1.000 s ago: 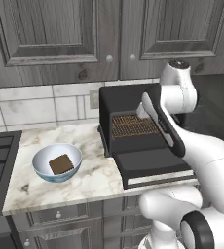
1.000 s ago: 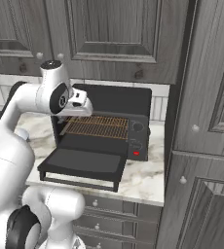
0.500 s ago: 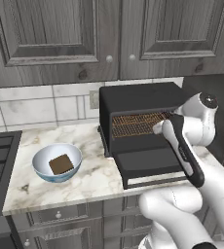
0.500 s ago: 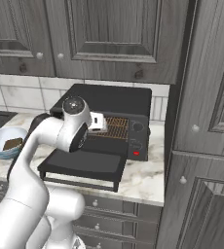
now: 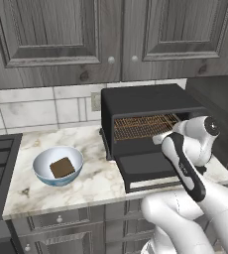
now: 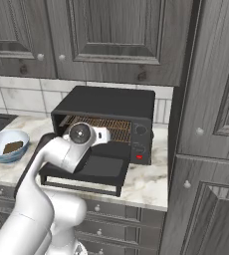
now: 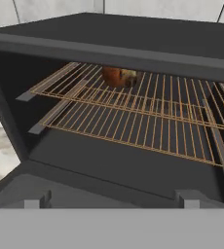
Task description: Pick up the heated bread from the toaster oven and place it in the bowl. Then move the bread bowl to the dining counter.
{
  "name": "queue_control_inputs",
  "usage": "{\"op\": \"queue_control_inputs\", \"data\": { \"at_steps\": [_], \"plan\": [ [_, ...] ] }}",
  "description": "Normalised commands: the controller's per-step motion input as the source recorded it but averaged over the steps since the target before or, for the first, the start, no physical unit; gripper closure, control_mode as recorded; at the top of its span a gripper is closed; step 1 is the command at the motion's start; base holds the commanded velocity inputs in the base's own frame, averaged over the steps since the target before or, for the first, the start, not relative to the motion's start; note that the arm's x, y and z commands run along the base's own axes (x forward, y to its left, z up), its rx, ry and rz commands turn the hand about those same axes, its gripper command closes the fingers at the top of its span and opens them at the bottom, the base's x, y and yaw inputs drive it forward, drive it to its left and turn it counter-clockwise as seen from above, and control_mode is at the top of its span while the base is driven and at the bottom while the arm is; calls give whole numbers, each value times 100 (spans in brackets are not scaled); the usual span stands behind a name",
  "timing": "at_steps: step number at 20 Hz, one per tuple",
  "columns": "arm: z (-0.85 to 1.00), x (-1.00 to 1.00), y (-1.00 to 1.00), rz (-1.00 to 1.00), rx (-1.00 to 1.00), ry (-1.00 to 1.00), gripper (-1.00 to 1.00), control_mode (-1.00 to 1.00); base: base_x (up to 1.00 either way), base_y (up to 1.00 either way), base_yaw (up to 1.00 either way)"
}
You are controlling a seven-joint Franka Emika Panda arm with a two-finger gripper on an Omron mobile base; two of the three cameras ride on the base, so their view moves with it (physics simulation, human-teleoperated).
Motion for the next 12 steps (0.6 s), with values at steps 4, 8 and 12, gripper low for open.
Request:
{"op": "queue_control_inputs", "data": {
  "at_steps": [4, 8, 12],
  "plan": [
    [-1, 22, 0, 2, 4, -13, -100, -100, 0, 0, 0],
    [4, 0, -2, 0, 3, -12, -100, -100, 0, 0, 0],
    [20, 0, -3, 0, 1, -2, -100, -100, 0, 0, 0]
  ]
}}
